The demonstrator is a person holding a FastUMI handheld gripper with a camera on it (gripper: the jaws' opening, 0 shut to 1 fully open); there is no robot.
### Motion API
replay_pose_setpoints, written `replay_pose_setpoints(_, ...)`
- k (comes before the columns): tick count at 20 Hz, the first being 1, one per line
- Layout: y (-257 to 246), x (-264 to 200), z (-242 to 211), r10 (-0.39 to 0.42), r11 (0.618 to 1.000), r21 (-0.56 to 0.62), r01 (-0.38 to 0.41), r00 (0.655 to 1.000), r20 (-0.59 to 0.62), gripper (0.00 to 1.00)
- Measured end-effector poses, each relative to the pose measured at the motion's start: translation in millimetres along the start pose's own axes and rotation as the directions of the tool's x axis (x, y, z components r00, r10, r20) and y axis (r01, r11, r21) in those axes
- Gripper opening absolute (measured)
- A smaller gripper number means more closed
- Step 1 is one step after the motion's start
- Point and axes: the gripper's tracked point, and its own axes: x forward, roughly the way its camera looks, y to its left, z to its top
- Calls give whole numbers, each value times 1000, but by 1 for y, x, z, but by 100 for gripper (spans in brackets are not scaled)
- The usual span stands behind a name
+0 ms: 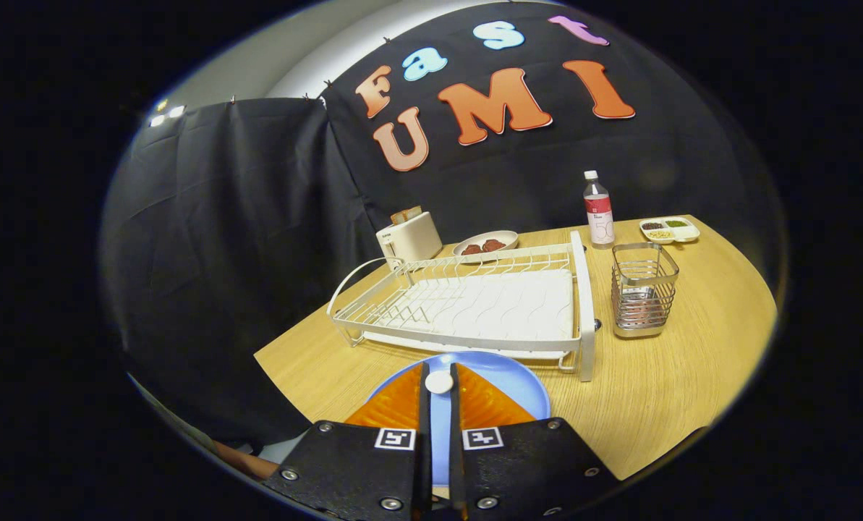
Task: Take the plate from the dish rack, then take the spoon from the basket and place it into the plate.
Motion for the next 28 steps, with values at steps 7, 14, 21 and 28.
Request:
replay_pose_setpoints(7,-21,1,-43,-69,998,-6,68,995,-73,15)
replay_pose_setpoints(14,-17,-5,-46,-74,997,-43,71,994,-77,23)
replay_pose_setpoints(21,-10,-10,25,-120,987,-89,133,983,138,56)
replay_pose_setpoints(28,-27,-27,99,-256,946,-97,309,897,360,74)
